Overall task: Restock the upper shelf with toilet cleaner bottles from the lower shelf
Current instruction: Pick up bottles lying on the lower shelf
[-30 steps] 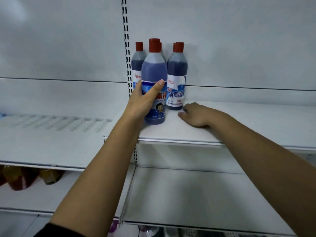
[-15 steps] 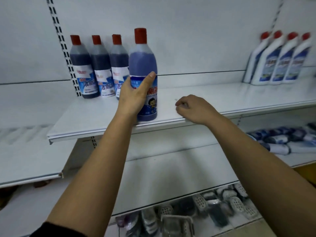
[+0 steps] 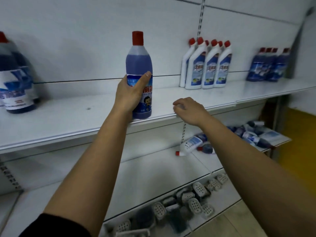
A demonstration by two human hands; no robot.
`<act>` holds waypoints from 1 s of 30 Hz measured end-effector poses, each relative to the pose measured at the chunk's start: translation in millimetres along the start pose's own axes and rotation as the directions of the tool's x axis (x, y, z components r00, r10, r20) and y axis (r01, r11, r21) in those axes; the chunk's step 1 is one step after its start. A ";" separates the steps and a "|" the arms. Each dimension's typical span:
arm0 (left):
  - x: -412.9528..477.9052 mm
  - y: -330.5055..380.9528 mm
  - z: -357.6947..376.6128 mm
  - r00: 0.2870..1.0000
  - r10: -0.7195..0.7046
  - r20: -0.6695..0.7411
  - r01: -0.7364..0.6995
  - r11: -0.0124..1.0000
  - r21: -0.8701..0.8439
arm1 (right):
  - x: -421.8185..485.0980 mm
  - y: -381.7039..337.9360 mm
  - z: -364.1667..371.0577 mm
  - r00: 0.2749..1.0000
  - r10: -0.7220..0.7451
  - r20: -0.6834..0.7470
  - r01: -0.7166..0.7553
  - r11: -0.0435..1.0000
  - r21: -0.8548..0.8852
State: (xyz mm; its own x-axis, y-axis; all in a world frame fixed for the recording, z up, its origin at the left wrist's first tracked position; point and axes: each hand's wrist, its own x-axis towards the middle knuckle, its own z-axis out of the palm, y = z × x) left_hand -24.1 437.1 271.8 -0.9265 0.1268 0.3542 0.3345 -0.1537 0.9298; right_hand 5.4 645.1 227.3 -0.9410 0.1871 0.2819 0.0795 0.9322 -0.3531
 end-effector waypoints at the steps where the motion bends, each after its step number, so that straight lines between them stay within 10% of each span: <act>1: 3.0 -3.1 23.1 1.000 -0.002 0.004 0.002 1.000 0.003 | 1.7 19.7 -7.0 1.000 0.002 0.007 -0.002 1.000 -0.004; 30: 114.4 -100.3 537.4 0.991 -0.064 0.118 0.076 0.992 -0.099 | 114.8 472.6 -151.2 0.994 0.104 -0.040 -0.105 0.994 -0.024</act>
State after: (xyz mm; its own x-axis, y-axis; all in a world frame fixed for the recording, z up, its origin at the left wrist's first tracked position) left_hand -71.1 993.7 272.8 -0.9193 0.2511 0.3031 0.2443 -0.2397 0.9396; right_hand -15.3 1153.9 227.7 -0.9138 0.2950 0.2793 0.1856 0.9147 -0.3590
